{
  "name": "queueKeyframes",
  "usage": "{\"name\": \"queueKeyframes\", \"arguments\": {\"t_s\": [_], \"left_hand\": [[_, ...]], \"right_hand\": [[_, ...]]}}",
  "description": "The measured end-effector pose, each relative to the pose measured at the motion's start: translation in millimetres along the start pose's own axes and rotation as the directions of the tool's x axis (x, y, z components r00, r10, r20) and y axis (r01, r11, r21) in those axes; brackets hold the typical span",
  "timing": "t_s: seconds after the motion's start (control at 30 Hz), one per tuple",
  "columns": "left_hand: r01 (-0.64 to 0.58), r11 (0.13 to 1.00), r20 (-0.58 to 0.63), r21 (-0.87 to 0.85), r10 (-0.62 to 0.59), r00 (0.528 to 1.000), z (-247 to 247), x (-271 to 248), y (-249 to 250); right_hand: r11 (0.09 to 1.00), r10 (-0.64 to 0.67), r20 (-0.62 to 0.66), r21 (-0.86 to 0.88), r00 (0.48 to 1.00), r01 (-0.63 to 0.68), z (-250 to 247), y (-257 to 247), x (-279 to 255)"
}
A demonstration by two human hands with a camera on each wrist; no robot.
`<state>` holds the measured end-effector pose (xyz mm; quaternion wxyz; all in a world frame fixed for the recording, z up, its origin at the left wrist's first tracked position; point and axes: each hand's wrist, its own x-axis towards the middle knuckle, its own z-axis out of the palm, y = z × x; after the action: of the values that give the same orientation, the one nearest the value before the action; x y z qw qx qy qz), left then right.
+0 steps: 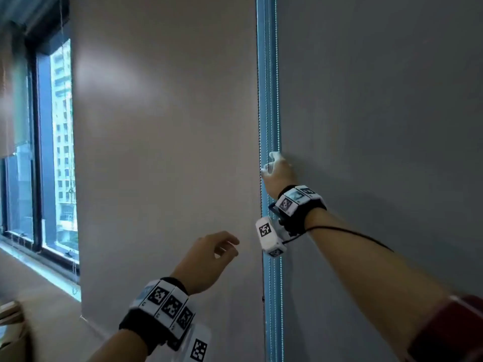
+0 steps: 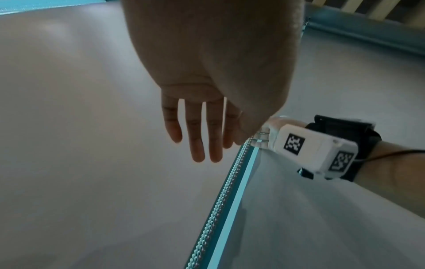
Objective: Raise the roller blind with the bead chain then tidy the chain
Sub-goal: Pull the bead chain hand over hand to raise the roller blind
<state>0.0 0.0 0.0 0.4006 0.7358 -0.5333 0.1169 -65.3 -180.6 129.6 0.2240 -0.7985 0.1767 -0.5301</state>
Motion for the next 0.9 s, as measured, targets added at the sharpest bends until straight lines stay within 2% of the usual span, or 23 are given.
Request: {"name": "queueKeyframes", "arguments": {"t_s": [0.2,0.27,0.43,0.6,0.67,0.8,0.9], "left_hand": [[0.014,1.0,-0.045,0.012,-0.014,0.999,2.9,16.0,-3.7],[0.008,1.0,-0.06,0.014,-0.007,0.998,0.9,22.5,-1.8],[-0.019,1.0,-0.091,0.012,0.02,0.996,-3.8,34.3,6.8],[-0.041,0.999,-0.108,0.021,0.043,0.993,-11.7,45.6,15.8],[-0.053,0.997,-0.116,-0.054,0.047,0.992,-15.7,51.4,26.8],[-0.052,0.927,-0.1,-0.371,0.015,0.995,-28.9,72.6,62.6],[-0.009,0.914,-0.104,-0.405,-0.037,0.994,-35.8,82.0,77.1]], "right_hand": [[0.985,-0.055,-0.097,0.16,0.994,0.07,10.0,-6.9,11.1],[0.976,-0.106,-0.157,0.175,0.982,0.133,14.1,-4.8,6.4],[0.942,-0.23,-0.213,0.195,0.949,0.272,18.9,-4.6,-8.2],[0.907,-0.262,-0.257,0.263,0.93,0.328,11.3,-13.2,-20.4],[0.891,-0.265,-0.262,0.3,0.928,0.339,12.2,-17.3,-23.8],[0.888,-0.257,-0.213,0.334,0.943,0.317,17.4,-23.8,-23.3],[0.888,-0.246,-0.209,0.342,0.946,0.307,18.3,-25.1,-25.6]]}}
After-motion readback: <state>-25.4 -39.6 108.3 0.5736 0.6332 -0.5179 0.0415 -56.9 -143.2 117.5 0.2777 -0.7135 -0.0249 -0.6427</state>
